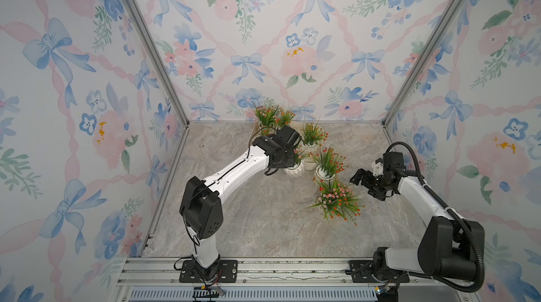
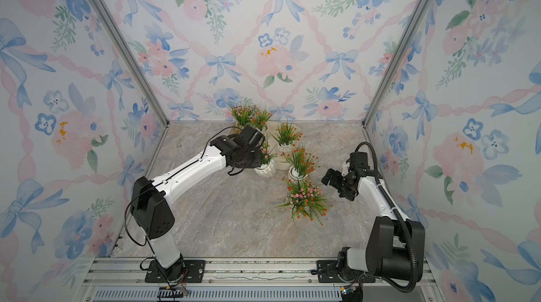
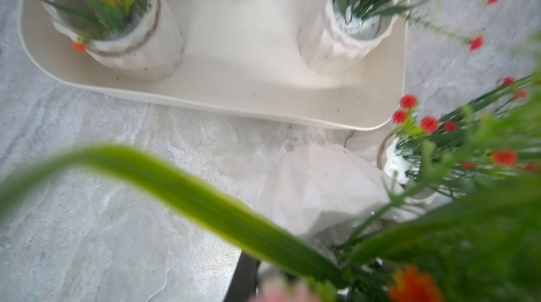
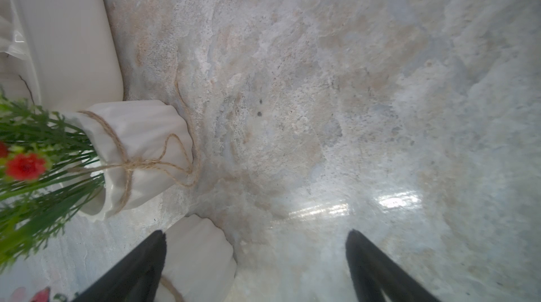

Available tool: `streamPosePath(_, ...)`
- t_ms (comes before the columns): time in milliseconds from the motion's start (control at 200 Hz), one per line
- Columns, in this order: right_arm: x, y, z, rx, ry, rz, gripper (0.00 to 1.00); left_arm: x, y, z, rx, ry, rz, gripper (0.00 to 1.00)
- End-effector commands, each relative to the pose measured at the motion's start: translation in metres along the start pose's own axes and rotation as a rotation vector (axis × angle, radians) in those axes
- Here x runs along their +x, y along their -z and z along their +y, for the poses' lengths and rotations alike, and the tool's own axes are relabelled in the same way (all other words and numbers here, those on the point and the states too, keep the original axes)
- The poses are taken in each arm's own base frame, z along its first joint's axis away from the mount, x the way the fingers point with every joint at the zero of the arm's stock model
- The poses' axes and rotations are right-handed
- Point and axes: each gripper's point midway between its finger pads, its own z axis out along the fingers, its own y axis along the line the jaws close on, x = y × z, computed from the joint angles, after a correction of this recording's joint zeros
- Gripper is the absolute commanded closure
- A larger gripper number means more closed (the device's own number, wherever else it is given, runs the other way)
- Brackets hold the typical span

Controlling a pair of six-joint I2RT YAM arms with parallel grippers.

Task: Put the potted gypsophila into the storage box
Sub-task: Place the baby's breath potted plant at the storage box.

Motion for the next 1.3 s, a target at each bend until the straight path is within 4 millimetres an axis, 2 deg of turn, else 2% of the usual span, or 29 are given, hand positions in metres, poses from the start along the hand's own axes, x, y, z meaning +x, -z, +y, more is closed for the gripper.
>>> streamPosePath(0, 0.003, 0.0, -0.003, 0.003, -0.003, 0.012, 0.03, -0.034, 0.002, -0.001, -0.005, -0.03, -0.063, 1.0)
streamPosePath(275, -0.001, 0.004, -0.002, 0.007, -0.001, 0.008, 0.03, -0.117, -0.015, -0.005, 0.002, -0.008, -0.2, 1.0)
streamPosePath(430, -0.001, 0.005, -0.004, 0.013, -0.004, 0.009, 0.03, -0.146, -0.038, 0.002, -0.024, 0.01, -0.246, 1.0)
streamPosePath(550, 0.001, 0.004, -0.005, 0.016, -0.011, 0.019, 0.03, -0.16, -0.059, 0.004, -0.039, 0.027, -0.268, 1.0)
streamPosePath(670, 0.0, 0.004, -0.005, 0.021, -0.009, 0.024, 0.03, -0.172, -0.071, 0.005, -0.031, 0.059, -0.295, 1.0)
streamPosePath(810, -0.001, 0.006, -0.006, 0.032, -0.004, 0.023, 0.03, -0.183, -0.075, 0.006, 0.005, 0.107, -0.312, 1.0)
streamPosePath(1055, 0.0, 0.001, -0.008, 0.035, -0.014, 0.038, 0.03, -0.187, -0.087, 0.004, 0.022, 0.131, -0.325, 1.0)
streamPosePath(1300, 0.001, 0.003, -0.009, 0.046, -0.011, 0.041, 0.03, -0.202, -0.082, 0.012, -0.011, 0.19, -0.4, 1.0)
